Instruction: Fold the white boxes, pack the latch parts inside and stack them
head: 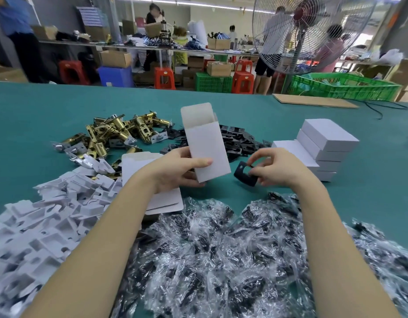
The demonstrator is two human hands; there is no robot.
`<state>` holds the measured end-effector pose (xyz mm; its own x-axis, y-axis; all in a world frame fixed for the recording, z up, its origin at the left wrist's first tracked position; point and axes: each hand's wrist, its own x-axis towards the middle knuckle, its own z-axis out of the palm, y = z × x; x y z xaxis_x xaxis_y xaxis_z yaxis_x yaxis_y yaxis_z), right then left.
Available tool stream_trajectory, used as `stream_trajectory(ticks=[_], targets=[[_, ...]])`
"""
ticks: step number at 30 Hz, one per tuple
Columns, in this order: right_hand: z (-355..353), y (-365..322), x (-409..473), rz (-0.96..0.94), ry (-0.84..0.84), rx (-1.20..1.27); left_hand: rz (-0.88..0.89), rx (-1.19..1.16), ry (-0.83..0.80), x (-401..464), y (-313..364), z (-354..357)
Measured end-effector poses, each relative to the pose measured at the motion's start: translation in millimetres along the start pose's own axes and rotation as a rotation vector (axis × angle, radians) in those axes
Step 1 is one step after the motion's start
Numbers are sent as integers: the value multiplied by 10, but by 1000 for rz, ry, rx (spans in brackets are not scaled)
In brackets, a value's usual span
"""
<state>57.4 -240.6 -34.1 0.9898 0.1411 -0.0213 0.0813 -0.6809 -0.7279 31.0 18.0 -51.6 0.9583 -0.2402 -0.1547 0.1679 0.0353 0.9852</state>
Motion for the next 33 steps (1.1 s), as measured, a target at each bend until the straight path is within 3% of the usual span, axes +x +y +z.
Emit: stream_trajectory(ticks=[2,7,13,16,23,28,33], targets=[[-87,-35,-12,-35,89,104,-66,-52,-88,-33,43,-14],[-307,-261,-133,-228,354,199,-82,73,-215,-47,22,29],[-313,-655,-281,-507,441,193,-58,198,-260,-43,5,98],[-150,-776,-278,-528,411,42,-48,245,-276,-53,3,114],[-45,-864,-315,-401,164,-358,-28,252,-255,-47,0,91],[-94,-881,-363,-305,22,-466,-26,270,-258,-19,-33,95],[-94,-915,-383,-318,50,-444,4,242,-217,8,-38,80]])
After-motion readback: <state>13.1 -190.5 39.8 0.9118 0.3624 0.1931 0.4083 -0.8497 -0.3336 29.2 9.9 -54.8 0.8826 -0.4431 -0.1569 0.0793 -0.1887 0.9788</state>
